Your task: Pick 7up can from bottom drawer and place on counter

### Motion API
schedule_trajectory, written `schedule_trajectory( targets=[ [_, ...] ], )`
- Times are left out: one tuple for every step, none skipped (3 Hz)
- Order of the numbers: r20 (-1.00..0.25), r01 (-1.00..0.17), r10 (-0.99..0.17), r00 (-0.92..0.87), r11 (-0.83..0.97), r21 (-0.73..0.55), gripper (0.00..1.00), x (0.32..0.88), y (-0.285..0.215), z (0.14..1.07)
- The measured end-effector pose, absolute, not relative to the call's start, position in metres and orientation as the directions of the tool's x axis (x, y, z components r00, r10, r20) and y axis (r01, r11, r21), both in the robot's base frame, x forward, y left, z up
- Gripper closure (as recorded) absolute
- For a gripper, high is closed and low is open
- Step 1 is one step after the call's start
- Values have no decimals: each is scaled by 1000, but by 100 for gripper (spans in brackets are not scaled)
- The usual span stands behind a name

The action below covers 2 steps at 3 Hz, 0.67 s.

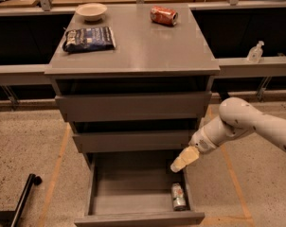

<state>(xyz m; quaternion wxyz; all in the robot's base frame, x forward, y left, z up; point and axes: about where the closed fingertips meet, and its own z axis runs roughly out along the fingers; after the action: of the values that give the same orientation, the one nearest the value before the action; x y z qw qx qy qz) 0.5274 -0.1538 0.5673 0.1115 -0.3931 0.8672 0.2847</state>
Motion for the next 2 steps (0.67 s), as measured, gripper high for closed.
schedule_trajectory(
  targets=[
    [-432, -689, -537, -724, 534, 491, 0, 527, -155, 535],
    [-428, -670, -518, -741, 530, 519, 0, 525, -153, 523]
  ],
)
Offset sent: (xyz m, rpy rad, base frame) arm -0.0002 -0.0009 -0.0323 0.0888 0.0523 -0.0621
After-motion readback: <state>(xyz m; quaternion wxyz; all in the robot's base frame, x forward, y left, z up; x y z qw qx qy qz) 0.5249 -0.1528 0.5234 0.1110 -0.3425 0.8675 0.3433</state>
